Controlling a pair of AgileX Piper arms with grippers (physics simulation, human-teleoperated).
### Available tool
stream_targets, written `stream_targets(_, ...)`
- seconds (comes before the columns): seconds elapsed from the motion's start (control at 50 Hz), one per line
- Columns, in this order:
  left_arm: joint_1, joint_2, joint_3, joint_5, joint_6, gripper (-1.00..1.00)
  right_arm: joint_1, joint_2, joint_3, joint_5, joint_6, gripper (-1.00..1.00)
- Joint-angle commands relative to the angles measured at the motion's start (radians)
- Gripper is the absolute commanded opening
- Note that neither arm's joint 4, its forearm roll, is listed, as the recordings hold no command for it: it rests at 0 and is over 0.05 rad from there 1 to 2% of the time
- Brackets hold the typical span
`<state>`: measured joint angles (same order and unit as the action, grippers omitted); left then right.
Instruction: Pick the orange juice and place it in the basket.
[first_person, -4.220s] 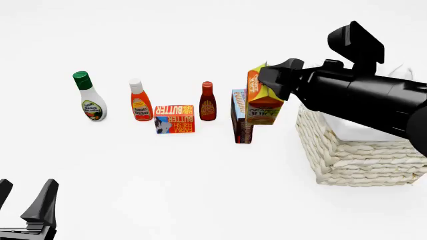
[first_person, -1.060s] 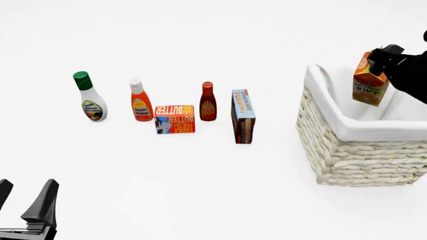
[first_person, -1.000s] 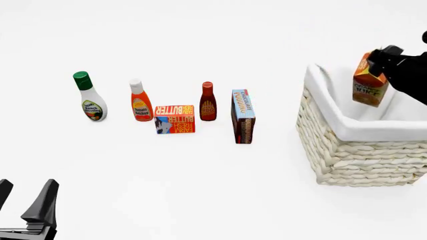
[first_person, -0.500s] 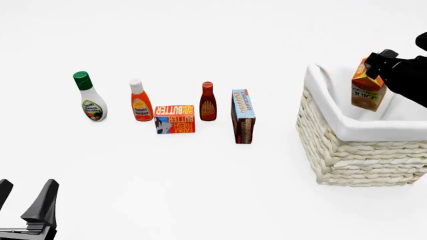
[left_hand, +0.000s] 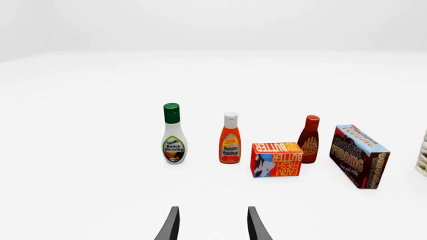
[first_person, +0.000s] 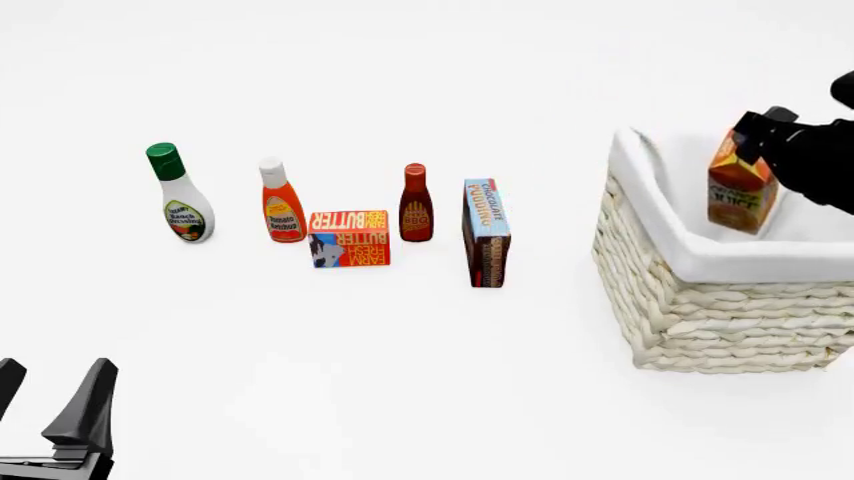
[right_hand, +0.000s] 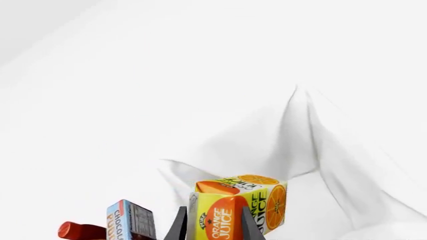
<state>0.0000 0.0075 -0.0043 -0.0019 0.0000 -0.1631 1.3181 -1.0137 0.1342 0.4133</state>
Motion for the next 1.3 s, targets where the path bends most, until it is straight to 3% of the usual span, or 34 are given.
stream_targets(0.02, 0.0, 0.0, 0.0, 0.0, 0.0, 1.0, -0.014, 0.017, -0.022, 0.022, 0.021, -1.0)
stream_targets(0.7, 0.0, 0.0, 0.0, 0.0, 0.0, 1.0, -0.019, 0.068, -0.033, 0.07, 0.077, -1.0)
stream_targets(1.3, 0.0, 0.0, 0.0, 0.0, 0.0, 1.0, -0.018, 0.098, -0.048, 0.105, 0.082, -1.0)
